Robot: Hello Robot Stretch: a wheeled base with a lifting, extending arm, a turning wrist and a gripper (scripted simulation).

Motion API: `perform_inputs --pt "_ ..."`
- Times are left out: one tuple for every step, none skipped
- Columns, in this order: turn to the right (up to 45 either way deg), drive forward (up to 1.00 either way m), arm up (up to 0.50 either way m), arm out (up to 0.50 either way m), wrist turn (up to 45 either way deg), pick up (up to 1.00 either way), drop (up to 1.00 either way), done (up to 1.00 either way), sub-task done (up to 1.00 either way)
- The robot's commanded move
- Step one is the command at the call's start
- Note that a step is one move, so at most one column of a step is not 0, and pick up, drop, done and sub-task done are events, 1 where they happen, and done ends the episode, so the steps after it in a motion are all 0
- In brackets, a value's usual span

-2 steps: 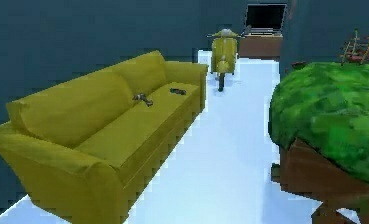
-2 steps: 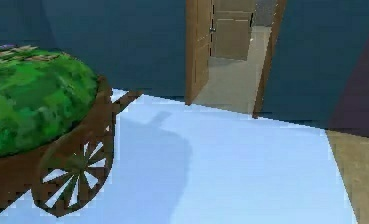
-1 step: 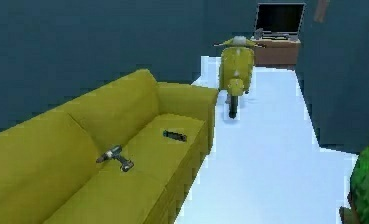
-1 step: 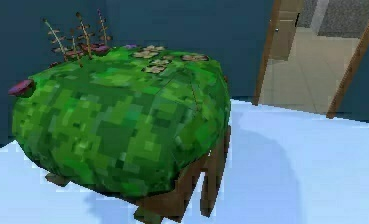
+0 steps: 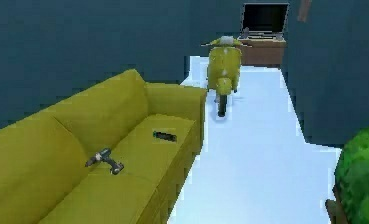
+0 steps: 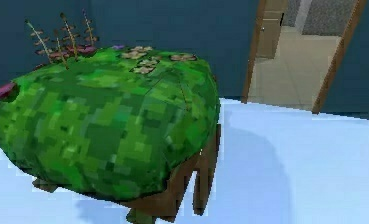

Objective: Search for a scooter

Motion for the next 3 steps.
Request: perform_inputs --pt "0.0 0.25 0.00 0.00 0.0 0.00 0.00 0.00 0.00" --pt "27.0 0.00 0.00 0.00 0.0 0.00 0.00 0.00 0.00" --pt "0.0 1.00 0.00 0.00 0.0 0.00 0.00 0.00 0.00"
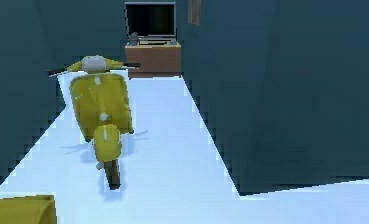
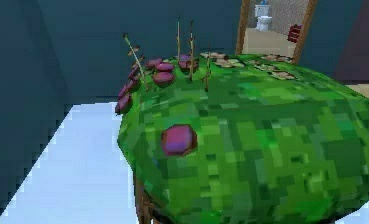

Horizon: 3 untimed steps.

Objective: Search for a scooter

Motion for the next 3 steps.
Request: perform_inputs --pt "6.0 0.00 0.00 0.00 0.0 0.00 0.00 0.00 0.00" --pt "0.0 0.90 0.00 0.00 0.0 0.00 0.00 0.00 0.00" --pt "-45.0 0.00 0.00 0.00 0.0 0.00 0.00 0.00 0.00"
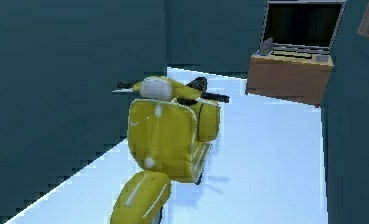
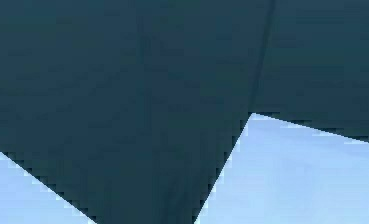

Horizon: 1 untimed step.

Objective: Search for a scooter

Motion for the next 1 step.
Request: perform_inputs --pt "0.0 0.00 0.00 0.00 0.0 0.00 0.00 1.00 0.00"
